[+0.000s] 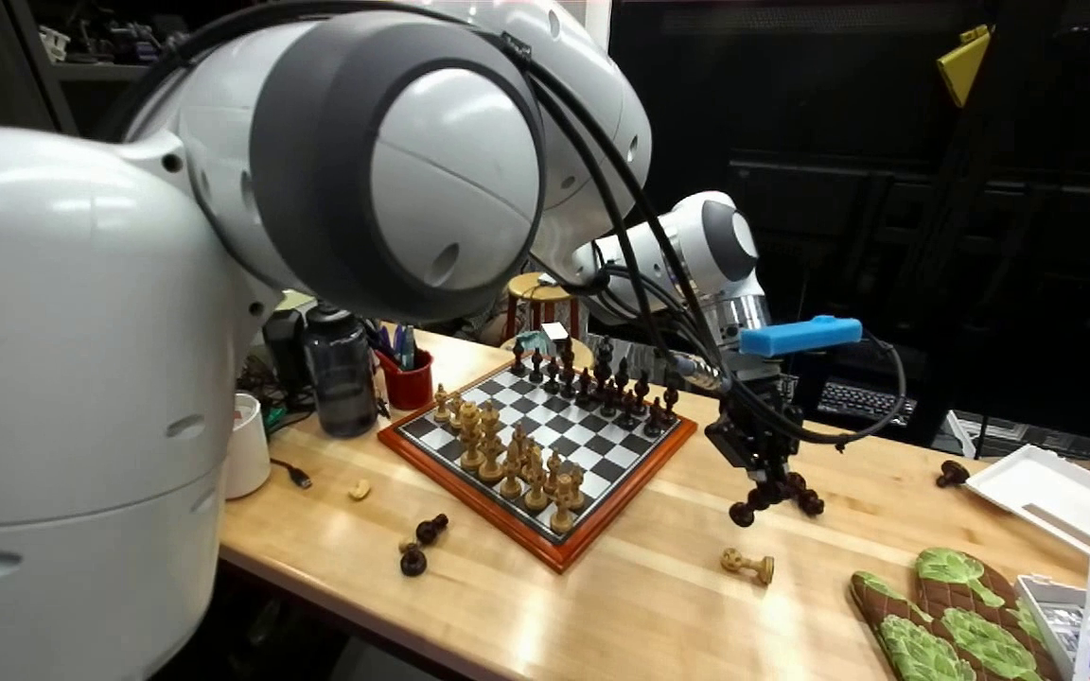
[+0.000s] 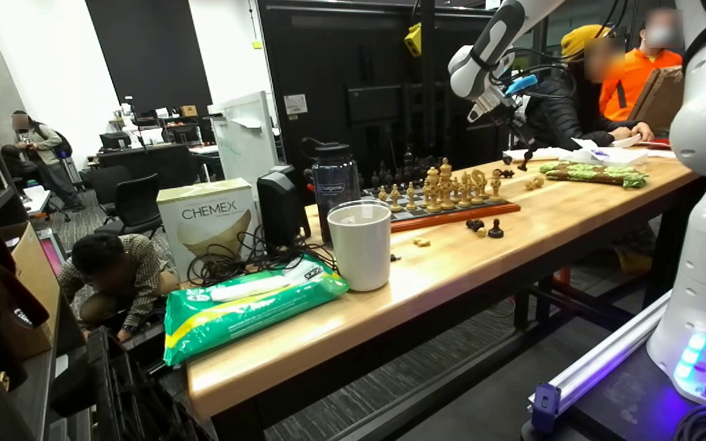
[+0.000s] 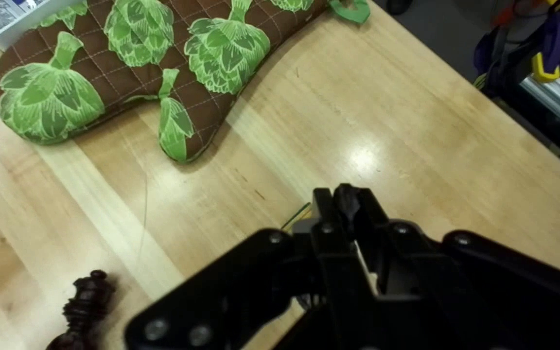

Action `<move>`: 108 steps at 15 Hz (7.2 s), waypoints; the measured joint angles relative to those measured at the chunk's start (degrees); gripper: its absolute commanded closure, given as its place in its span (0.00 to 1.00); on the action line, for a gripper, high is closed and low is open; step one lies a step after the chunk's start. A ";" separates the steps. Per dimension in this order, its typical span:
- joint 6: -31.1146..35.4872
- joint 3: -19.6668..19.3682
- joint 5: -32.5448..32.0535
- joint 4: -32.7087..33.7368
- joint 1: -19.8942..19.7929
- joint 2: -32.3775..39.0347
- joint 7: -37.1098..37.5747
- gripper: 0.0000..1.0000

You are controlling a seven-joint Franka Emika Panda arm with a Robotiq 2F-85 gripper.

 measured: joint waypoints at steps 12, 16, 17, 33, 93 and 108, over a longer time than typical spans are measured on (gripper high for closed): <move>-7.81 3.71 -5.65 9.02 0.87 10.81 -0.38 0.96; -8.19 3.83 -6.53 11.51 0.87 13.48 -0.38 0.96; -8.25 3.85 -6.53 12.03 0.87 13.99 -0.39 0.61; -8.89 4.43 4.60 19.13 -3.17 14.46 -7.71 0.00; 25.30 -0.39 33.79 -15.23 -7.61 -11.66 18.84 0.00; 24.19 -0.43 34.44 -12.77 -8.44 -7.72 18.81 0.00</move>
